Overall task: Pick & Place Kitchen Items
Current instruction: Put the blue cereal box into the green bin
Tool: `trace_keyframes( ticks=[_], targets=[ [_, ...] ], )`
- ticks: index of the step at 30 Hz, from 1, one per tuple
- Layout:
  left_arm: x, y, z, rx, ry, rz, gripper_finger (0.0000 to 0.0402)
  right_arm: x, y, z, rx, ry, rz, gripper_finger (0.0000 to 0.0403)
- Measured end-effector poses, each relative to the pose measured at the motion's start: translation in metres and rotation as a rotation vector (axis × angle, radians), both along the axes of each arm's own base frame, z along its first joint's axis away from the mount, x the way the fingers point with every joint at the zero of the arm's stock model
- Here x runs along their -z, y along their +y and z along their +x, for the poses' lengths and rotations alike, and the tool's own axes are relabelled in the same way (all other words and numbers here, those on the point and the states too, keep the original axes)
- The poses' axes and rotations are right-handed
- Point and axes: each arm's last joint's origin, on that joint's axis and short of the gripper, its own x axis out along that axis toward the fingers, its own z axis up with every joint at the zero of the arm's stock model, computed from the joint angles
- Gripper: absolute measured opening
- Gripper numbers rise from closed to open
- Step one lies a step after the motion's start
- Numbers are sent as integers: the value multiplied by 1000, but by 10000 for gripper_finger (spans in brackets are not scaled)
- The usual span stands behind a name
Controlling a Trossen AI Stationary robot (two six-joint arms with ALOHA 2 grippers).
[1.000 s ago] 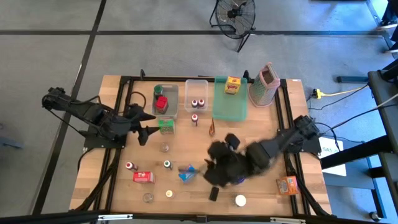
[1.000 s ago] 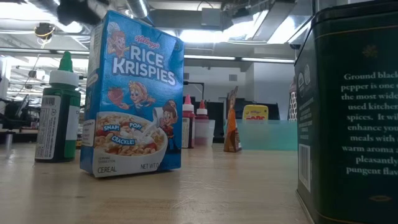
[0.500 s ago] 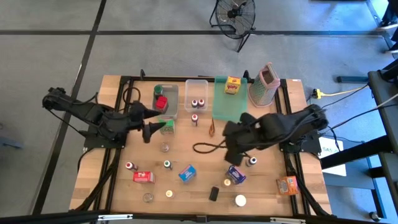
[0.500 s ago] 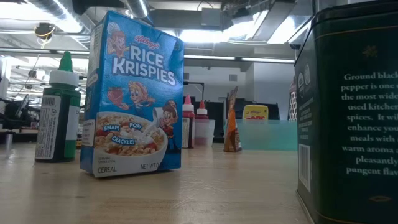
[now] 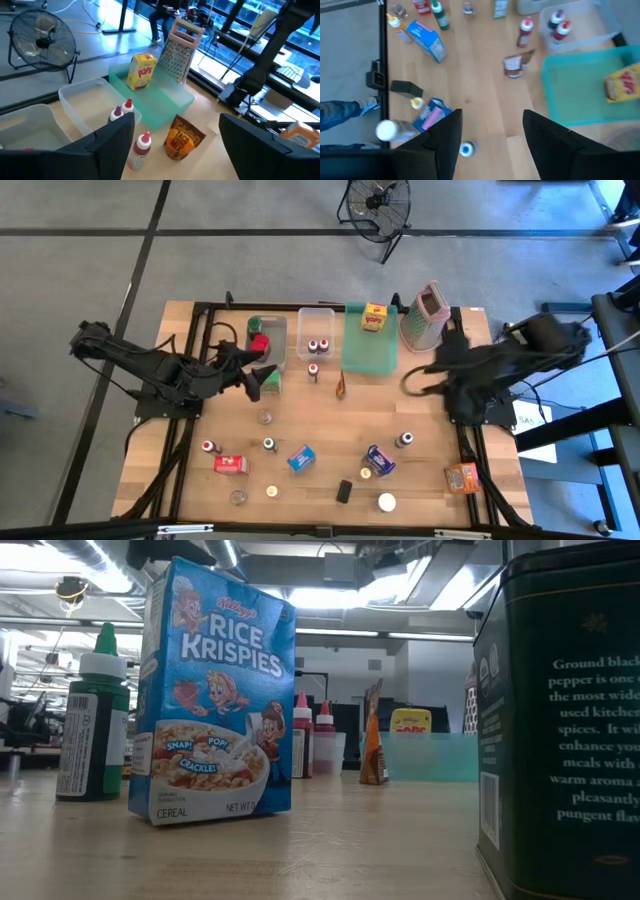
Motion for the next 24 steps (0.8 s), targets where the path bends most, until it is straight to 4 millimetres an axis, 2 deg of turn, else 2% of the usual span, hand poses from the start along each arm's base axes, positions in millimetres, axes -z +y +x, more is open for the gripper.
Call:
trace_keyframes(
  ticks=[5, 9, 12, 19, 24],
  targets=[
    [2, 1, 3, -21, -12, -36, 287, 21, -25, -46, 52, -43, -23, 211],
    [3, 1, 5, -32, -28, -66, 286, 48, -34, -62, 64, -120, 52, 211],
    [3, 1, 5, -17, -28, -80, 287, 69, -35, -64, 36, -210, 125, 211],
    [6, 10, 8, -42, -5, -83, 286, 120, -20, -45, -60, -368, 176, 211],
    [8, 14, 10, -21, 42, -57, 287, 135, -15, -60, -82, -366, 259, 211]
  ],
)
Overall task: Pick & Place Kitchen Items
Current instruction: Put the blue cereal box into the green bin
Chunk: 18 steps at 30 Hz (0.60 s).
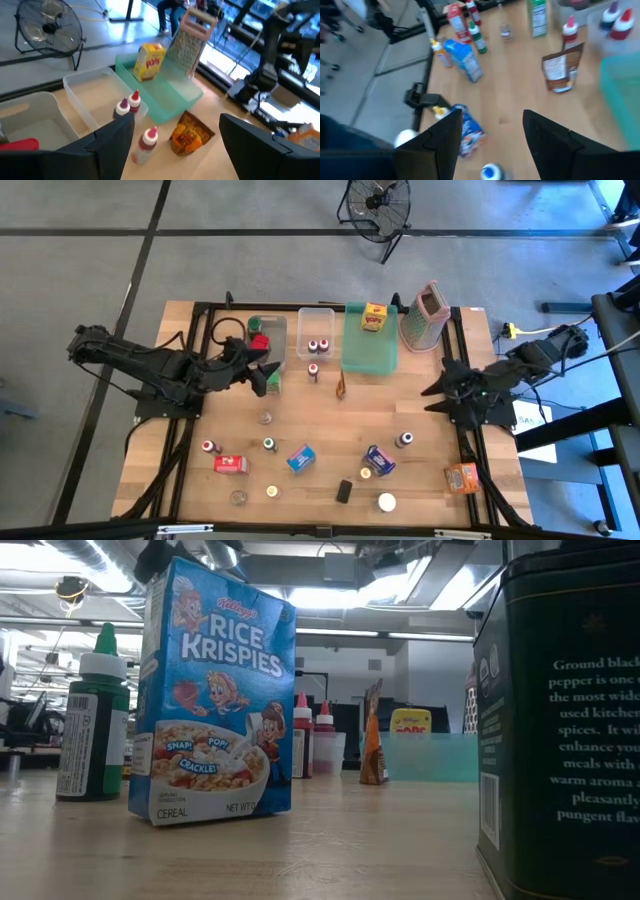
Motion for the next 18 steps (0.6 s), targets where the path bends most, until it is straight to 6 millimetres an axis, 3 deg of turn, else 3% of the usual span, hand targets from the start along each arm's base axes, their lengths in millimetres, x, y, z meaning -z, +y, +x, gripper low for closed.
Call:
trace_keyframes(
  ticks=[8, 14, 18],
  targets=[
    [7, 7, 2, 82, 88, -51, 287, 1, 4, -23, -106, 20, 116, 211],
    [8, 21, 4, 115, 168, 38, 286, 3, 16, -24, -153, 98, 209, 211],
    [8, 34, 4, 154, 231, 95, 287, 7, 24, -21, -57, 183, 308, 211]
  ],
)
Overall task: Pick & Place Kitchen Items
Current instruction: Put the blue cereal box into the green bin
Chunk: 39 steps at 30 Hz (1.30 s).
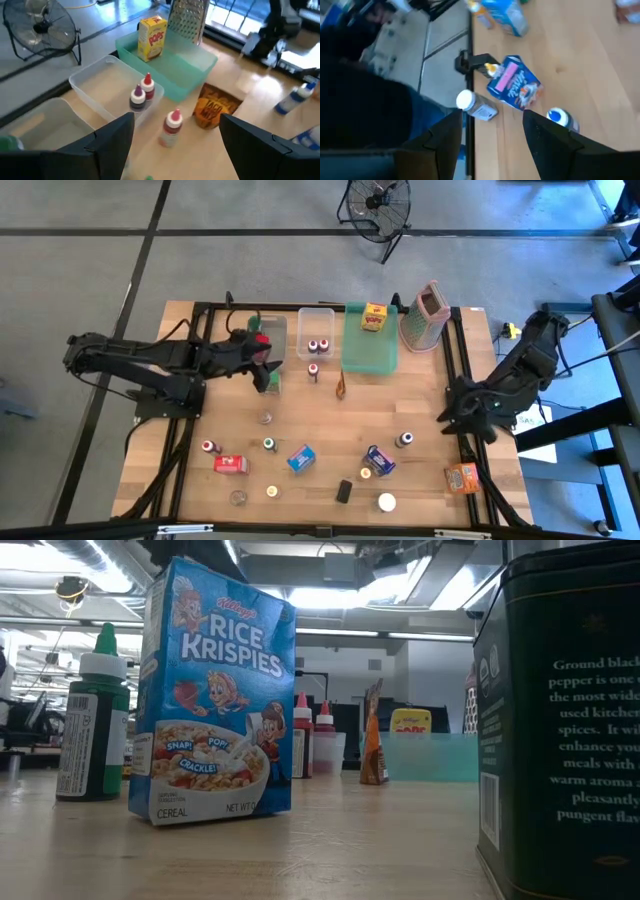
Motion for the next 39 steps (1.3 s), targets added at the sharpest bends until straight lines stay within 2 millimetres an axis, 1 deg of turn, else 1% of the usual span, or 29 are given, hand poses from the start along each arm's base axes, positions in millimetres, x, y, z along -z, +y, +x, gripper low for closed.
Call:
trace_keyframes(
  ticks=[2, 4, 8, 11, 15, 18, 24, 29, 33, 39],
  targets=[
    [0, 8, 0, 18, 29, 29, 287, 4, 2, 2, 75, 67, 25, 211],
    [0, 17, 0, 24, 56, 56, 286, 12, 2, 2, 169, 170, 26, 211],
    [-1, 36, -2, 19, 64, 85, 286, 28, -2, 0, 359, 385, -27, 211],
    [-6, 49, -2, 13, 18, 94, 287, 34, -1, 3, 430, 438, -72, 211],
    [-13, 62, -2, 12, -59, 95, 286, 36, 3, 10, 430, 429, -113, 211],
    [-14, 67, -3, 24, -86, 82, 287, 37, 4, 11, 423, 446, -120, 211],
    [-14, 67, -3, 10, -121, 5, 286, 37, 4, 11, 409, 441, -131, 211],
    [-14, 66, -2, 51, -121, -2, 287, 36, 4, 12, 384, 431, -151, 211],
    [-14, 65, -2, 96, -115, 3, 286, 35, 7, 14, 326, 390, -176, 211],
    [-14, 65, -2, 98, -115, 3, 287, 34, 8, 16, 312, 374, -170, 216]
  ],
)
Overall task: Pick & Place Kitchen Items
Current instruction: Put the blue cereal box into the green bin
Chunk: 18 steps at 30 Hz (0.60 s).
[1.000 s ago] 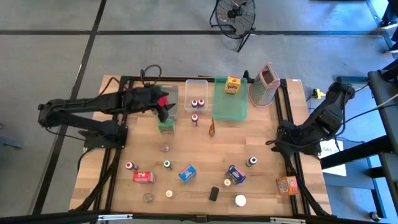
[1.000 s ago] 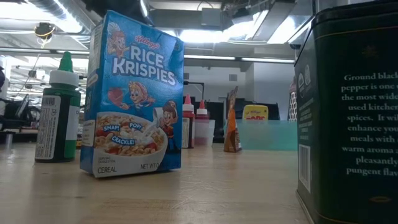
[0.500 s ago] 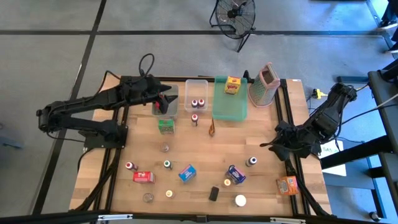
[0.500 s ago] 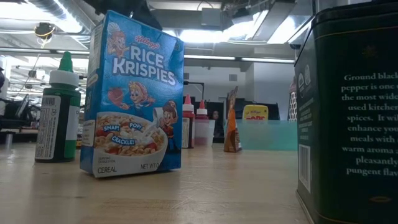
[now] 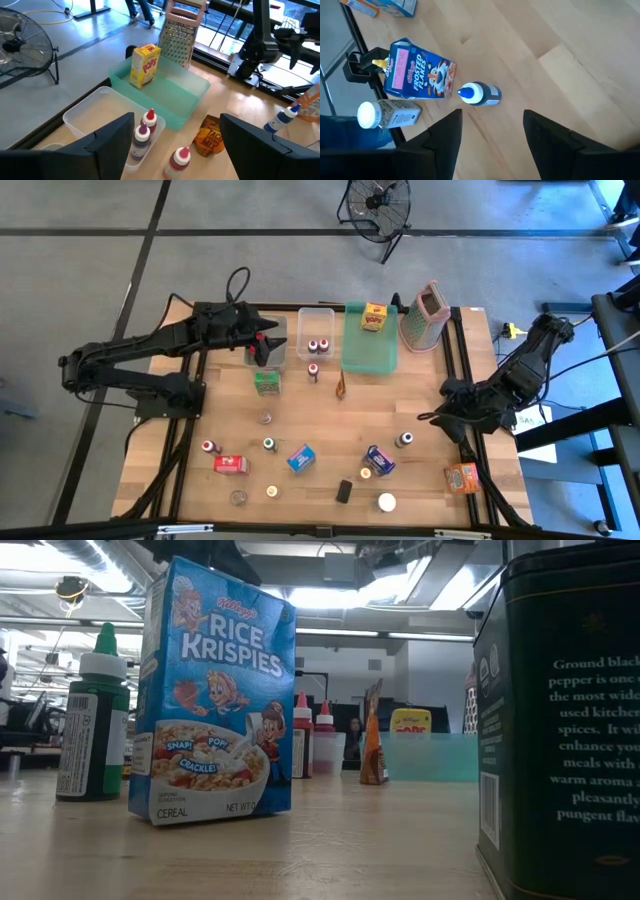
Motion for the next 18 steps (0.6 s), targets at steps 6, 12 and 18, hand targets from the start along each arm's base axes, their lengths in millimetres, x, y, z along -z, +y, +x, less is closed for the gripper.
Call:
trace_keyframes(
  ticks=[6, 12, 18],
  targets=[
    [0, 0, 0, -9, -2, -8, 286, -2, 0, 5, -24, -55, -37, 253],
    [5, 2, 6, -33, -3, -72, 287, -7, -6, 18, -68, -123, -82, 301],
    [18, 1, 20, -66, 8, -203, 287, -33, -19, 33, -159, -200, -89, 325]
  ],
)
